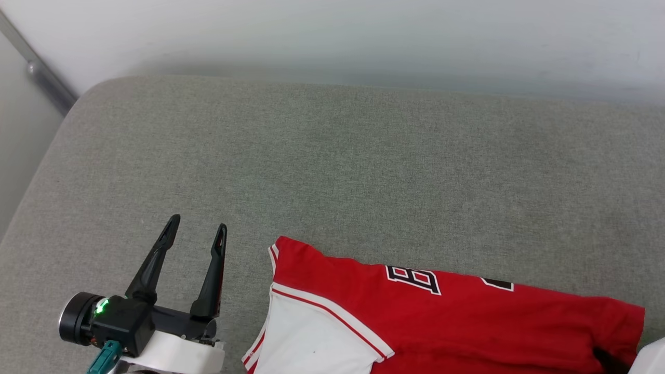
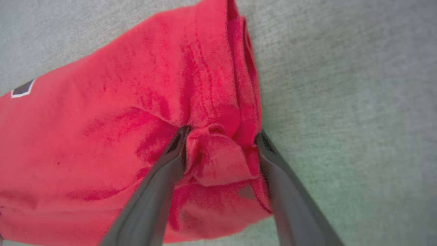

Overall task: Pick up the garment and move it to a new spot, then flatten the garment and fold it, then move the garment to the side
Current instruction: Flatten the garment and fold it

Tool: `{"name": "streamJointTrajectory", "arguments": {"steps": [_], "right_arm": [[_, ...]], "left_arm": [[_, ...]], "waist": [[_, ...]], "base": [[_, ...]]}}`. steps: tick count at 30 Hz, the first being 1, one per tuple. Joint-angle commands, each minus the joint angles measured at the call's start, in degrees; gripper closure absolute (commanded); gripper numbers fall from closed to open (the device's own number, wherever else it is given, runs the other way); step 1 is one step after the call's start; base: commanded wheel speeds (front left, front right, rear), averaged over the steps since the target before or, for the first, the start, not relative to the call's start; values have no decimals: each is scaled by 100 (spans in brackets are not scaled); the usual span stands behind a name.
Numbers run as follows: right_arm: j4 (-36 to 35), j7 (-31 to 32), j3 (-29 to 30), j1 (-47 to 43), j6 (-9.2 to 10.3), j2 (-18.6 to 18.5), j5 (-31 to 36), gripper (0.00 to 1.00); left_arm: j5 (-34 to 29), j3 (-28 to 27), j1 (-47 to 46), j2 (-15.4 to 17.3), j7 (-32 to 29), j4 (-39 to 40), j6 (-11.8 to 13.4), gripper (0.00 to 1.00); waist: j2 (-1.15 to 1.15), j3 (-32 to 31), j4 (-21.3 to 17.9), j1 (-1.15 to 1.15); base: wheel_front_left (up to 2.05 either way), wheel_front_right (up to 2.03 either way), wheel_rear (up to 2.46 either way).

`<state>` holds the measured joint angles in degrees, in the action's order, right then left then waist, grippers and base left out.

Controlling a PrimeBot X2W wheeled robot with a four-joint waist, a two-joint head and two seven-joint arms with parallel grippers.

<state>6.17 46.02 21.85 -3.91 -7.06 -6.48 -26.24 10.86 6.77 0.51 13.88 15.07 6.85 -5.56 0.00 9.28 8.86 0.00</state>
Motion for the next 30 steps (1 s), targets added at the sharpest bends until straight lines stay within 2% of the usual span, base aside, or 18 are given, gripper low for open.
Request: {"name": "streamJointTrajectory", "arguments": {"steps": [1, 11, 16, 21, 25, 30], "right_arm": [[273, 81, -367, -98, -77, 323, -155, 100], [-3, -253, -200, -143, -40, -172, -78, 100], [23, -433, 207, -71, -39, -401, 86, 100], [199, -668, 576, 14, -40, -832, 570, 100], [221, -786, 561, 109, -41, -854, 560, 100], [-206, -804, 87, -27, -42, -854, 407, 100]], "left_arm": [[-37, -44, 46, -34, 12, -33, -35, 0], [-150, -204, 136, -160, 12, -103, -149, 0], [-169, -253, 143, -174, 12, -108, -177, 0], [-189, -266, 153, -192, 12, -104, -183, 0], [-202, -282, 152, -217, 12, -118, -185, 0], [-215, -266, 195, -237, 12, -125, -190, 0]], "waist": [[0, -30, -4, 0], [0, -187, -116, 0], [0, -211, -194, 0], [0, -216, -284, 0], [0, -242, -342, 0], [0, -276, -392, 0]], "base": [[0, 0, 0], [0, 0, 0], [0, 0, 0], [0, 0, 0], [0, 0, 0], [0, 0, 0]]}}
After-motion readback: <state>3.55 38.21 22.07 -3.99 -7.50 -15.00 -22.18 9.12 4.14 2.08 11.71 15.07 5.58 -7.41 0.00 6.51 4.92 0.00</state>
